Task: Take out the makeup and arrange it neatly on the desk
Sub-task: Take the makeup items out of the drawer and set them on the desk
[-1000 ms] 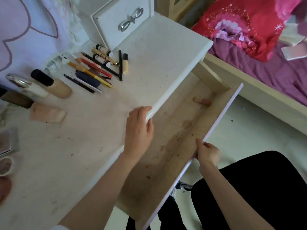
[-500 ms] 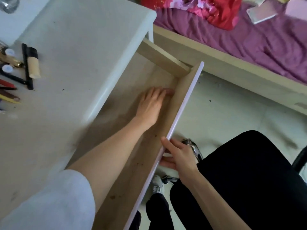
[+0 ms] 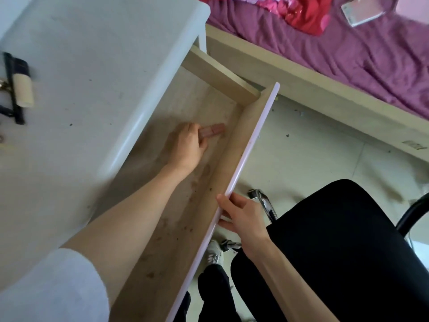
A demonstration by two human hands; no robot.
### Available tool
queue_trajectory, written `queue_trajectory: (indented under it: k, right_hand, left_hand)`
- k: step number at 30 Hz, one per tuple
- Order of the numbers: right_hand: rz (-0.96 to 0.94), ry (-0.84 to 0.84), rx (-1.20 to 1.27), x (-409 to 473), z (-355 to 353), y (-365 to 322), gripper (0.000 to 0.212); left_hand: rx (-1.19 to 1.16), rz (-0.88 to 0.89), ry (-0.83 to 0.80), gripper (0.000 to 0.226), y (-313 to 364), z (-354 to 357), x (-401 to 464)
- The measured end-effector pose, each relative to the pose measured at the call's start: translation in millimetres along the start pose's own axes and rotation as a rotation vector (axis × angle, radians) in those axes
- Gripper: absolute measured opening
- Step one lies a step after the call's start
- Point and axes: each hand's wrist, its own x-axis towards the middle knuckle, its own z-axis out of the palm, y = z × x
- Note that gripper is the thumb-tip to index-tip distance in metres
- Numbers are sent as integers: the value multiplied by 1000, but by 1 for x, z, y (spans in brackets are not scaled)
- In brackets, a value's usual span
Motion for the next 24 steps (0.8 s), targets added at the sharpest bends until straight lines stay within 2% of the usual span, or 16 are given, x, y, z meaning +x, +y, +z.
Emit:
queue_trajectory:
  k: [3,6,8,12,14,18,20,24]
  right_hand:
    - [5,57,-21,-1,4,0,15]
    - [-9,109,-42,-4,10,-1,20]
    - [-45,141,-66,-9,15,-1,21]
    - [-122,176,-120,-24,23,-8,42]
    - [-158,186,-158,-32,27,-16,48]
    - [-185,194,-187,-44,40,-28,38]
    - [-126,117,-202,-46,49,-30,31]
    - [-22,-30,-32,-50,71,-35,22]
  left_hand:
    - [-174,-24,58,27,3,-27,-28]
    - [-311,133,110,25,14,-66,-60]
    - [-377,172,186,22,18,-93,-72]
    - [-530,161,317,10,18,-148,-90]
    - [-529,100,391,9,12,-171,-103]
    - [-492,-180,459,18,-14,-194,-128]
    - [-505,-218,454,10,-25,-203,-138]
    - [-492,-206,422,21,-45,-224,-156]
